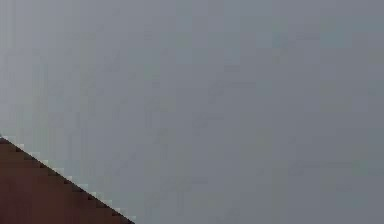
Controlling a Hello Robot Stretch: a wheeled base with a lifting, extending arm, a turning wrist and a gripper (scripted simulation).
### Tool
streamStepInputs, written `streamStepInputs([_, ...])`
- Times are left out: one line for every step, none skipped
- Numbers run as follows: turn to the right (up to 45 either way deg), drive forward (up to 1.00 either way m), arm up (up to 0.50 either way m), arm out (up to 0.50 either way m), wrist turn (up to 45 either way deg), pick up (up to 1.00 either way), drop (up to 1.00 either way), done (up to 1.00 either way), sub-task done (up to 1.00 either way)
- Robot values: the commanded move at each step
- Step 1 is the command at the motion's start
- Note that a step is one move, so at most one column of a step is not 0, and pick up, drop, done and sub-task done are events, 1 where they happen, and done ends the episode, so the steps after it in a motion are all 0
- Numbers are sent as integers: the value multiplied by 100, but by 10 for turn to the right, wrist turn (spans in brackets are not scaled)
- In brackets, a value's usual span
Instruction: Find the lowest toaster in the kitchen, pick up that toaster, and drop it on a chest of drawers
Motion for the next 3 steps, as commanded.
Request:
streamStepInputs([-450, 0, 0, 0, 0, 0, 0, 0, 0])
streamStepInputs([-60, 0, 0, 0, 0, 0, 0, 0, 0])
streamStepInputs([0, 100, 0, 0, 0, 0, 0, 0, 0])
